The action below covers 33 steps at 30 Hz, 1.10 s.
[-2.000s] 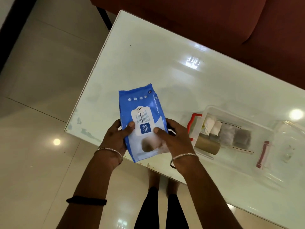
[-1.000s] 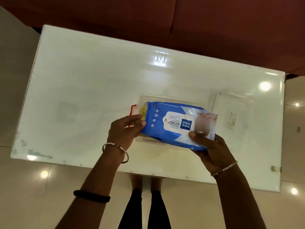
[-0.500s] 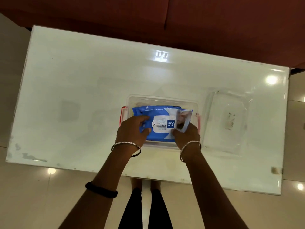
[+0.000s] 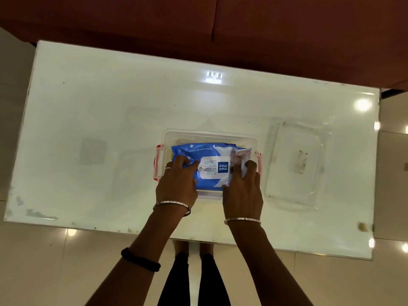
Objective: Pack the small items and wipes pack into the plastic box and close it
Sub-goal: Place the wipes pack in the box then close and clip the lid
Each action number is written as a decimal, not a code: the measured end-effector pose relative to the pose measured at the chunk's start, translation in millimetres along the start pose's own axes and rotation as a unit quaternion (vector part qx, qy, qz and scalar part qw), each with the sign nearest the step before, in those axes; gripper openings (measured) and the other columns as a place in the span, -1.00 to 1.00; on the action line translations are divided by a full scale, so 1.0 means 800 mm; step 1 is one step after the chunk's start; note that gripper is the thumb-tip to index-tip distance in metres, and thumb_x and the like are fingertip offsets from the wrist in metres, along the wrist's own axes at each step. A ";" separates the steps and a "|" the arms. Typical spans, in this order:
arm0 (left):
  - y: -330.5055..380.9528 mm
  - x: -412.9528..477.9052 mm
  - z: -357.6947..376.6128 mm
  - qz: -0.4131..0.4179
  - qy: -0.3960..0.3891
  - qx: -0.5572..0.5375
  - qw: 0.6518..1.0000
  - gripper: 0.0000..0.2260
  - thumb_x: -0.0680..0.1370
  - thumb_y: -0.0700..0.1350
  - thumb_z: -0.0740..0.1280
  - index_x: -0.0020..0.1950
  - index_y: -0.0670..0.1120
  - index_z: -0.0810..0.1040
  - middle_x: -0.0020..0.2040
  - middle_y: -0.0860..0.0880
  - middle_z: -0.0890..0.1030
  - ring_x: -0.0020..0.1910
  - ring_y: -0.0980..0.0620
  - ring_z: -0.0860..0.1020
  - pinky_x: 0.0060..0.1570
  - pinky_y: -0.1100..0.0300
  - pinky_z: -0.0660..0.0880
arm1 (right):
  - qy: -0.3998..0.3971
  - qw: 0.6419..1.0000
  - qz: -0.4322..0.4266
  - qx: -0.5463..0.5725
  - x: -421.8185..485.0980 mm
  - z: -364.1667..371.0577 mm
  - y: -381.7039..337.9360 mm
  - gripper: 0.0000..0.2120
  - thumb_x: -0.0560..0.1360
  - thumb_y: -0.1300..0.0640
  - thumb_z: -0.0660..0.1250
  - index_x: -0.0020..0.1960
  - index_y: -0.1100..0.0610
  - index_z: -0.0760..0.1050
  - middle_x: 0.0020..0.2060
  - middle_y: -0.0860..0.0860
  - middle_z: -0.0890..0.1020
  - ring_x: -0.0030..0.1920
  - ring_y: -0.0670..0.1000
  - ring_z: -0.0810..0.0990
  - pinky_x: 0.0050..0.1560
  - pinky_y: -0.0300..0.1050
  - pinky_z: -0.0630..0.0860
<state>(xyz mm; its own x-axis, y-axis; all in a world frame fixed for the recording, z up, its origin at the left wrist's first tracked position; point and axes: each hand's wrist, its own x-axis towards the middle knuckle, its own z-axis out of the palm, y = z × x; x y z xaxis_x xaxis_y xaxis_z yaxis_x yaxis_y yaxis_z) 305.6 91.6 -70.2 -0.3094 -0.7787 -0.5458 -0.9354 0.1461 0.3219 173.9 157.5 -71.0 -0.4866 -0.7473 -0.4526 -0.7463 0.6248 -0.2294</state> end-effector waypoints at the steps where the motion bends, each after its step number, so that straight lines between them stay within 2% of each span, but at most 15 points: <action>1: 0.000 0.000 0.000 -0.002 0.003 0.001 1.000 -0.50 0.54 -0.07 0.31 0.46 0.05 0.27 0.40 -0.04 0.30 0.35 -0.07 0.33 0.22 0.06 0.47 | -0.009 0.999 -0.018 -0.037 0.000 -0.003 -0.001 -0.43 0.54 0.09 0.32 0.48 0.12 0.20 0.44 0.08 0.25 0.29 0.03 0.39 0.14 -0.12 0.52; 4: 0.007 -0.002 0.000 -0.018 0.019 -0.026 0.999 -0.54 0.54 -0.05 0.31 0.43 0.02 0.33 0.38 -0.05 0.35 0.33 -0.07 0.36 0.23 0.06 0.44 | -0.043 0.995 -0.063 -0.069 -0.004 -0.021 -0.007 -0.54 0.51 0.06 0.35 0.37 0.10 0.36 0.40 0.05 0.39 0.31 0.10 0.41 0.17 -0.02 0.54; 7: 0.024 -0.009 -0.005 -0.027 0.069 -0.108 0.991 -0.63 0.53 -0.10 0.32 0.34 -0.04 0.43 0.33 -0.08 0.45 0.29 -0.09 0.43 0.25 0.03 0.44 | -0.012 0.995 -0.095 -0.036 -0.007 -0.049 0.003 -0.68 0.53 -0.02 0.30 0.24 0.08 0.49 0.21 0.03 0.59 0.27 0.09 0.45 0.18 -0.06 0.48; 10: 0.050 -0.019 -0.006 0.007 0.155 -0.164 0.974 -0.70 0.52 -0.16 0.32 0.26 -0.04 0.50 0.24 -0.06 0.54 0.22 -0.07 0.50 0.20 0.03 0.47 | 0.112 0.984 -0.133 0.029 -0.009 -0.079 0.032 -0.90 0.49 0.12 0.36 -0.05 0.12 0.61 -0.17 0.04 0.71 -0.13 0.10 0.60 -0.08 -0.12 0.48; 12: 0.077 -0.022 -0.007 0.034 0.188 -0.214 0.958 -0.76 0.52 -0.20 0.31 0.17 -0.06 0.55 0.14 -0.04 0.61 0.14 -0.03 0.55 0.15 0.08 0.49 | 0.168 0.977 -0.076 0.105 -0.007 -0.091 0.064 -0.95 0.46 0.20 0.39 -0.12 0.10 0.63 -0.26 -0.01 0.70 -0.26 0.06 0.59 -0.21 -0.19 0.41; 14: 0.105 -0.021 -0.004 0.070 0.197 -0.242 0.948 -0.82 0.52 -0.22 0.30 0.09 -0.11 0.59 0.04 -0.04 0.64 0.05 0.00 0.58 0.09 0.12 0.52 | 0.157 0.972 0.009 0.177 -0.006 -0.090 0.104 -0.92 0.48 0.19 0.37 -0.11 0.07 0.64 -0.23 -0.05 0.71 -0.27 0.02 0.61 -0.22 -0.21 0.41; 17: 0.150 -0.009 0.005 0.115 0.192 -0.277 0.935 -0.86 0.53 -0.21 0.31 0.04 -0.10 0.61 -0.04 0.00 0.66 -0.08 0.12 0.58 -0.01 0.29 0.53 | 0.162 0.946 0.125 0.251 -0.005 -0.079 0.163 -0.91 0.48 0.18 0.37 -0.09 0.09 0.66 -0.22 -0.04 0.71 -0.27 -0.06 0.61 -0.23 -0.52 0.36; 19: 0.181 0.004 0.014 0.124 0.167 -0.300 0.931 -0.87 0.52 -0.19 0.31 0.02 -0.09 0.61 -0.07 0.08 0.63 -0.15 0.24 0.55 -0.07 0.49 0.48 | 0.156 0.920 0.210 0.292 -0.003 -0.070 0.198 -0.89 0.47 0.18 0.38 -0.03 0.12 0.65 -0.16 0.00 0.71 -0.25 -0.07 0.58 -0.20 -0.64 0.32; 21: 0.209 0.021 0.026 0.130 0.120 -0.316 0.932 -0.85 0.53 -0.20 0.29 0.04 -0.09 0.61 -0.02 0.04 0.65 -0.12 0.17 0.59 -0.03 0.38 0.53 | 0.126 0.879 0.311 0.339 0.003 -0.057 0.229 -0.80 0.46 0.15 0.40 0.07 0.12 0.62 -0.05 0.04 0.70 -0.18 -0.02 0.58 -0.12 -0.59 0.35; 23: 0.235 0.042 0.038 0.143 0.080 -0.289 0.943 -0.81 0.53 -0.22 0.27 0.10 -0.10 0.59 0.06 -0.05 0.65 0.01 0.03 0.60 0.07 0.15 0.55 | 0.087 0.817 0.403 0.403 0.010 -0.044 0.253 -0.69 0.43 0.12 0.43 0.15 0.14 0.57 0.02 0.11 0.66 -0.03 0.12 0.63 0.19 -0.16 0.50; 24: 0.246 0.055 0.044 0.151 0.068 -0.260 0.951 -0.79 0.53 -0.22 0.26 0.13 -0.11 0.58 0.09 -0.07 0.63 0.06 -0.02 0.59 0.11 0.10 0.53 | 0.073 0.786 0.436 0.433 0.013 -0.038 0.260 -0.65 0.41 0.12 0.44 0.17 0.16 0.54 0.04 0.14 0.64 0.00 0.17 0.62 0.23 0.06 0.51; 26: 0.264 0.085 0.054 0.161 0.056 -0.187 0.968 -0.74 0.54 -0.20 0.24 0.22 -0.10 0.52 0.17 -0.10 0.56 0.15 -0.08 0.53 0.16 0.11 0.46 | 0.059 0.737 0.470 0.483 0.013 -0.031 0.264 -0.61 0.39 0.14 0.48 0.18 0.13 0.48 0.07 0.19 0.59 -0.05 0.17 0.60 0.15 0.22 0.56; 28: 0.280 0.119 0.061 0.168 0.036 -0.111 0.979 -0.66 0.55 -0.19 0.22 0.33 -0.10 0.42 0.30 -0.11 0.46 0.28 -0.12 0.43 0.24 0.08 0.37 | 0.064 0.699 0.480 0.526 0.013 -0.024 0.262 -0.55 0.37 0.19 0.50 0.18 0.08 0.39 0.05 0.21 0.58 -0.02 0.18 0.61 0.02 0.20 0.62; 31: 0.294 0.166 0.071 0.184 -0.010 -0.001 0.983 -0.45 0.55 -0.20 0.19 0.52 -0.05 0.11 0.52 -0.10 0.19 0.49 -0.14 0.17 0.41 -0.03 0.25 | 0.079 0.655 0.491 0.569 0.015 -0.013 0.259 -0.51 0.38 0.26 0.47 0.17 0.02 0.29 -0.06 0.23 0.58 -0.07 0.18 0.64 -0.10 0.13 0.65; 33: 0.300 0.187 0.075 0.190 -0.041 0.071 0.978 -0.33 0.56 -0.17 0.20 0.55 0.01 -0.12 0.57 -0.06 0.05 0.54 -0.13 0.02 0.43 -0.10 0.20 | 0.091 0.624 0.494 0.599 0.018 -0.009 0.259 -0.50 0.41 0.32 0.43 0.17 0.00 0.25 -0.11 0.22 0.59 -0.16 0.13 0.63 -0.13 0.11 0.64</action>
<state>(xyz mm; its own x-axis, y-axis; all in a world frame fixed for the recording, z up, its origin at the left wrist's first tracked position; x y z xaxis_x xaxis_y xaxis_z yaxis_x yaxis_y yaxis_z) 24.6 46.6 -121.2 -0.6471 -0.6011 -0.4690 -0.7624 0.5037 0.4062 9.5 274.6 -118.8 -0.5654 0.1912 -0.8024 0.7803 0.4392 -0.4452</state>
